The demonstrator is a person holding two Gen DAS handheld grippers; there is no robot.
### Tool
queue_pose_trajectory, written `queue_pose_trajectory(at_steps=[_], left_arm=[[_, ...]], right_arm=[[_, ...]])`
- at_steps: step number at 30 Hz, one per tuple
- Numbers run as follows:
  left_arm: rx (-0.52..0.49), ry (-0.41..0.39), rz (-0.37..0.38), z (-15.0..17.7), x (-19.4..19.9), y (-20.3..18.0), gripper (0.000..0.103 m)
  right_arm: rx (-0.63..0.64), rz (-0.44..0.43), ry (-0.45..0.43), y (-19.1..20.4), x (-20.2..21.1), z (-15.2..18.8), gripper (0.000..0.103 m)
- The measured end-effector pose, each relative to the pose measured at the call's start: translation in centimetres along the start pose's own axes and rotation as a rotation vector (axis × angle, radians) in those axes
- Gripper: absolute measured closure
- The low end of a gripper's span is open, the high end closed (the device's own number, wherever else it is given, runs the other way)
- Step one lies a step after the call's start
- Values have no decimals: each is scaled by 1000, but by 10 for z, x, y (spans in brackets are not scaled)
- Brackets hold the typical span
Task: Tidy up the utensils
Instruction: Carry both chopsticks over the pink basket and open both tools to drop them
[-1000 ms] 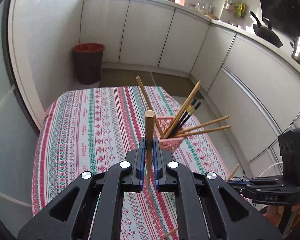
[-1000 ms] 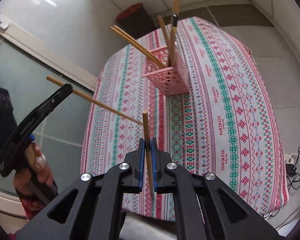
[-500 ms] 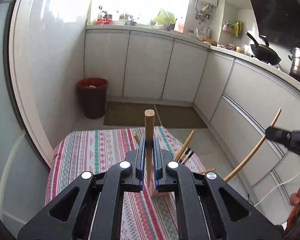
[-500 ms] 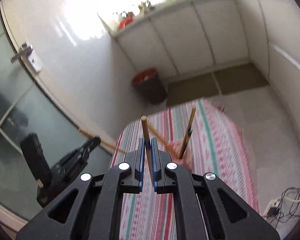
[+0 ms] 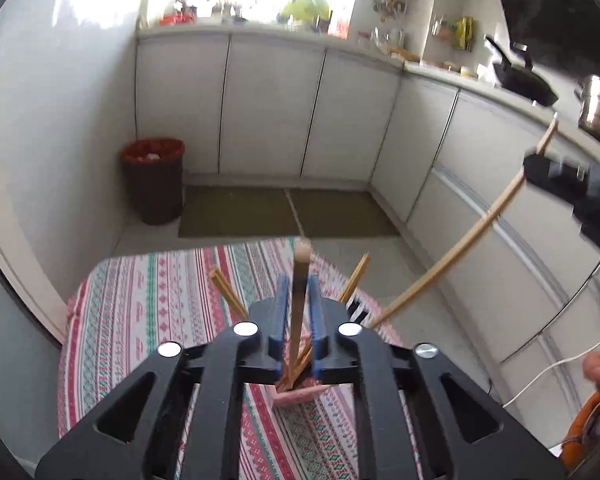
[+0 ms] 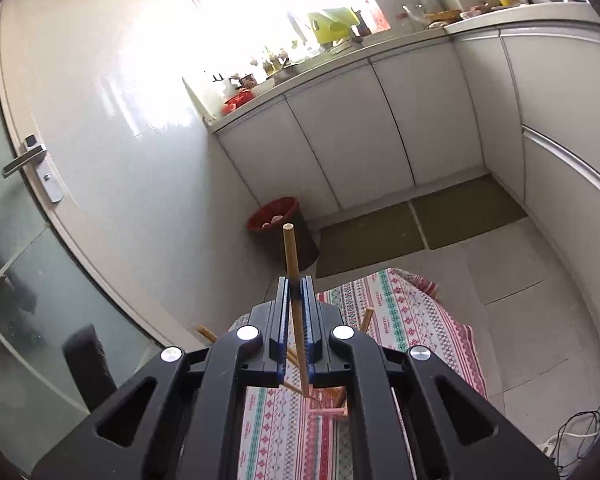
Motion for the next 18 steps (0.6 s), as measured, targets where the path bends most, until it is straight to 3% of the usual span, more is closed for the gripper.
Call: queue_pose_trajectory(at_steps=[1, 5, 9, 13, 15, 16, 17, 18], left_arm=[[9, 8, -9, 5, -4, 3, 71], [64, -38, -14, -4, 10, 18, 63], [118, -131, -29, -20, 34, 32, 41], [137, -151, -48, -24, 41, 42, 40], [152, -140, -58, -24, 40, 48, 40], [156, -137, -61, -24, 39, 50, 40], [161, -141, -68, -24, 41, 52, 39], [165, -150, -75, -25, 44, 53, 37]], right_arm=[[3, 10, 5, -2, -7, 1, 96], [3, 55, 37, -12, -33, 9, 96], [-5, 71, 77, -16, -55, 18, 96], [19, 85, 111, -10, -71, 31, 95], [32, 97, 146, -8, -81, 41, 87], [31, 106, 150, -9, -84, 43, 65], [26, 108, 143, -9, -83, 45, 53], [26, 118, 131, -10, -81, 44, 53]])
Point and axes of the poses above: each gripper's, at about its wrist camera, not at the fingertips, and x roughly against the way its jaws point, y to its left, z to its underside, the point moved 8 cm from there along -x, roughly the way its jaws point, and after that the axes turned 4 degrees about x, right-handed, at the moved point
